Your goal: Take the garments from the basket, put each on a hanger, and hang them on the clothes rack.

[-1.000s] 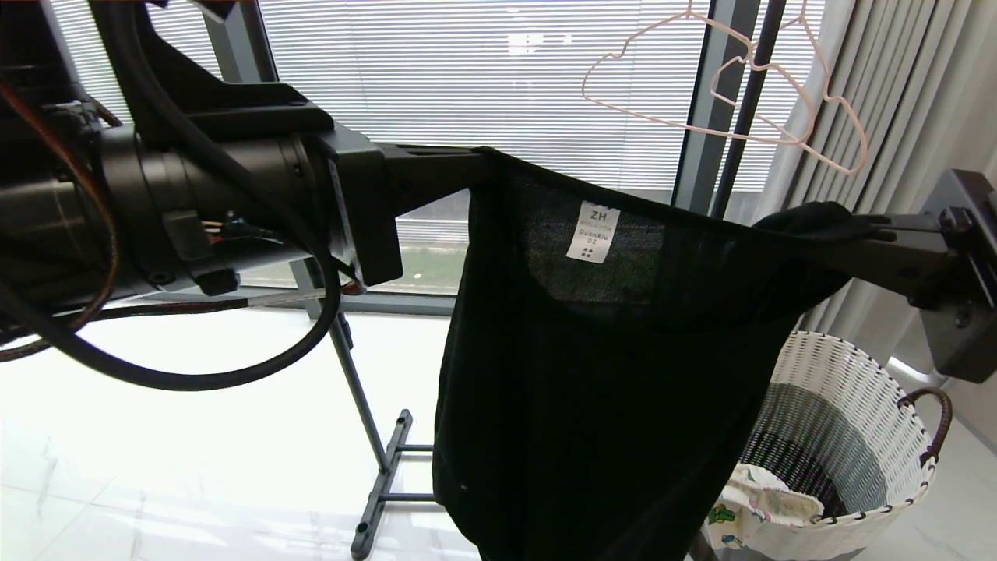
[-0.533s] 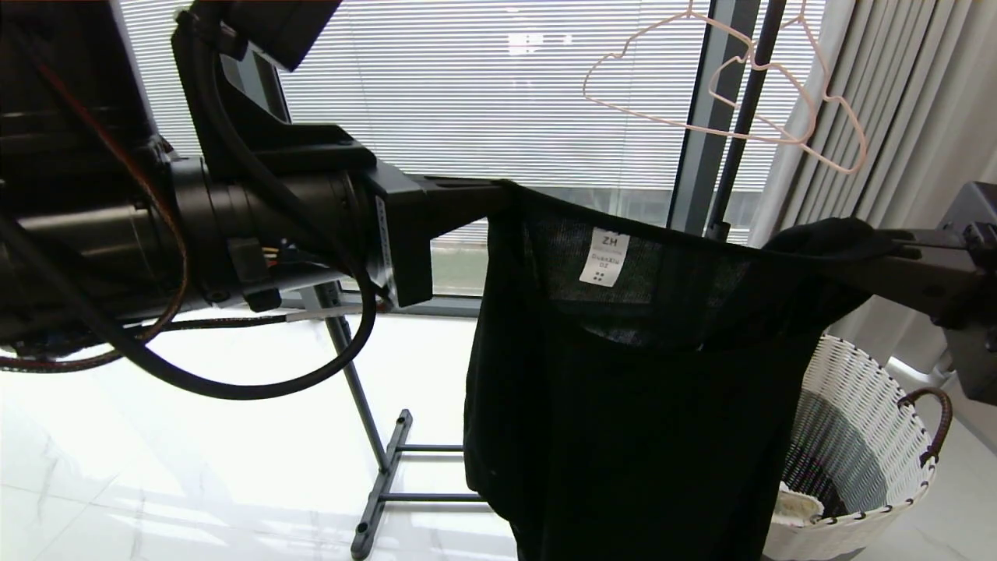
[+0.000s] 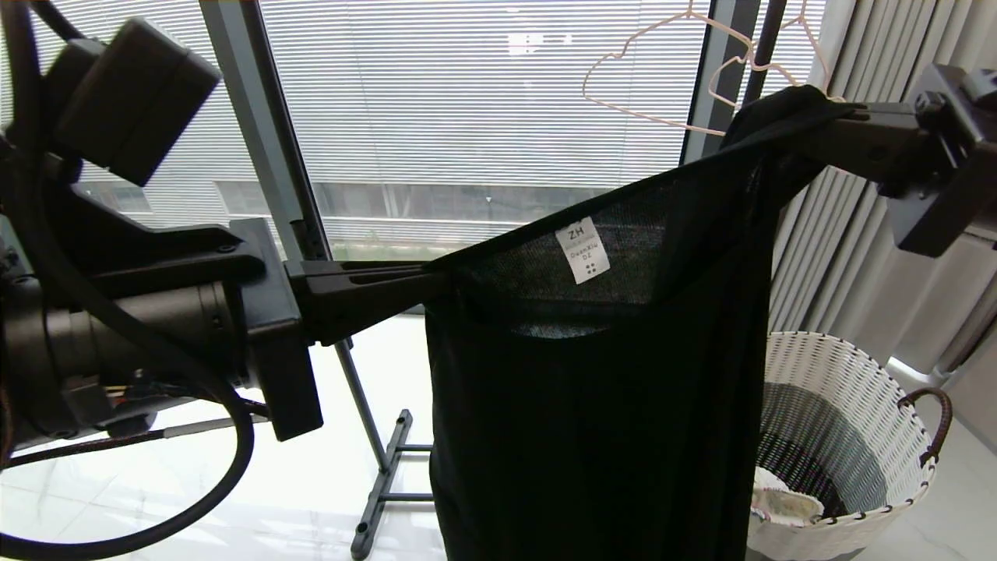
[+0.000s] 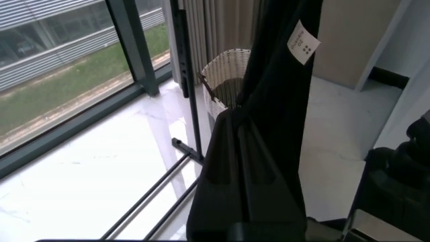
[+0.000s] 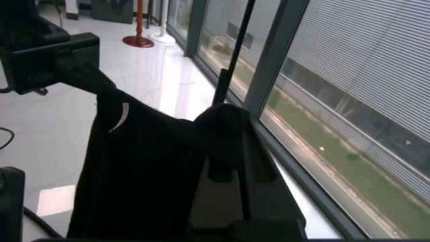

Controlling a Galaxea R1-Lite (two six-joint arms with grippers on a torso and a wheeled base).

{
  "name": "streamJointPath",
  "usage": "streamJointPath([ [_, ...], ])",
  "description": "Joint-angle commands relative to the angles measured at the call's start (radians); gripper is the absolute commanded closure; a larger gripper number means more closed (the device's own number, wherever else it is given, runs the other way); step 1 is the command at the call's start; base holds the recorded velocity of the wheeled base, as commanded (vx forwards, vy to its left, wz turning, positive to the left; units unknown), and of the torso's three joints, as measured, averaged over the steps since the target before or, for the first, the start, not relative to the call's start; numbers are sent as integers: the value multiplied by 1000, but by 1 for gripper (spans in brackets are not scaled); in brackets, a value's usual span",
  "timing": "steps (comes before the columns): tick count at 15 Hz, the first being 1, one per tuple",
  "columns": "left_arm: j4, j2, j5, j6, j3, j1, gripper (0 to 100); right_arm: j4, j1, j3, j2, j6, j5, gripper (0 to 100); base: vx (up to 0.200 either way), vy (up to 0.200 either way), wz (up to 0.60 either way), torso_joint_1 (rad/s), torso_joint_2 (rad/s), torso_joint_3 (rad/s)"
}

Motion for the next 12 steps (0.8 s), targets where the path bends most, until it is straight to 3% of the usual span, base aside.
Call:
streamJointPath([
  [1, 4, -36, 0, 1, 4, 0, 100, -1, 0, -29, 51, 0, 0, 100, 0, 0, 0, 0, 0, 0],
  [4, 5, -33, 0, 1, -6, 0, 100, -1, 0, -26, 49, 0, 0, 100, 0, 0, 0, 0, 0, 0],
  [8, 4, 47, 1, 1, -158, 17, 100, 0, 0, -13, 37, 0, -3, 100, 0, 0, 0, 0, 0, 0],
  [11, 4, 58, 1, 1, -169, 15, 100, 2, 0, 1, 31, 0, -4, 100, 0, 0, 0, 0, 0, 0],
  [12, 4, 58, 1, 0, -167, 15, 100, 2, 0, 5, 26, 0, -6, 0, 0, 0, 0, 0, 0, 0],
])
